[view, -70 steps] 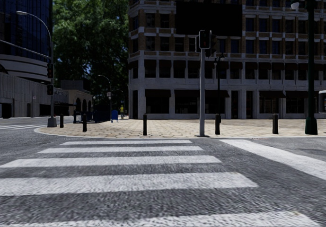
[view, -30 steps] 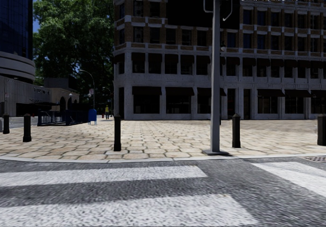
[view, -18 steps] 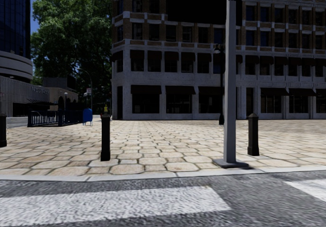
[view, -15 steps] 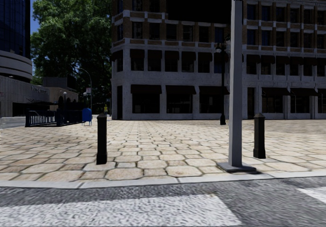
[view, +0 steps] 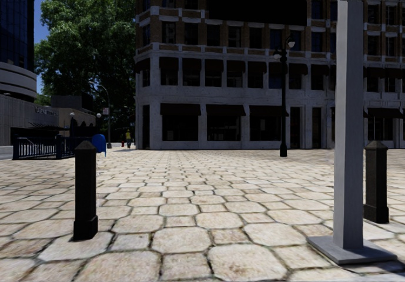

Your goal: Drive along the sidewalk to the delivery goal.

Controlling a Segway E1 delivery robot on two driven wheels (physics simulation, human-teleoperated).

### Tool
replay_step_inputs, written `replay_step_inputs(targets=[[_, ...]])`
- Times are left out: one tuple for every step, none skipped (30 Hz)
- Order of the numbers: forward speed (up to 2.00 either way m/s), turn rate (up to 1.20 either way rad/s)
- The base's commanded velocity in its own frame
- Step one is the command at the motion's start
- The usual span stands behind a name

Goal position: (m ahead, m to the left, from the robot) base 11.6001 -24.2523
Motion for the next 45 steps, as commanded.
replay_step_inputs(targets=[[2.0, 0.0], [2.0, 0.0], [2.0, 0.0], [1.7, -0.03], [1.7, -0.03], [1.39, -0.08], [1.31, -0.12], [1.29, -0.18], [1.28, -0.21], [1.28, -0.21], [1.28, -0.22], [1.28, -0.23], [1.28, -0.24], [1.28, -0.28], [1.28, -0.28], [1.28, -0.31], [1.28, -0.32], [1.28, -0.32], [1.28, -0.32], [1.28, -0.32], [1.28, -0.32], [1.28, -0.32], [1.29, -0.34], [1.3, -0.36], [1.3, -0.36], [1.36, -0.38], [1.41, -0.4], [1.43, -0.41], [1.45, -0.42], [1.45, -0.42], [1.5, -0.42], [1.54, -0.42], [1.58, -0.42], [1.61, -0.42], [1.61, -0.42], [1.62, -0.42], [1.63, -0.43], [1.64, -0.43], [1.64, -0.43], [1.64, -0.43], [1.64, -0.43], [1.64, -0.43], [1.64, -0.43], [1.64, -0.43], [1.64, -0.43]])
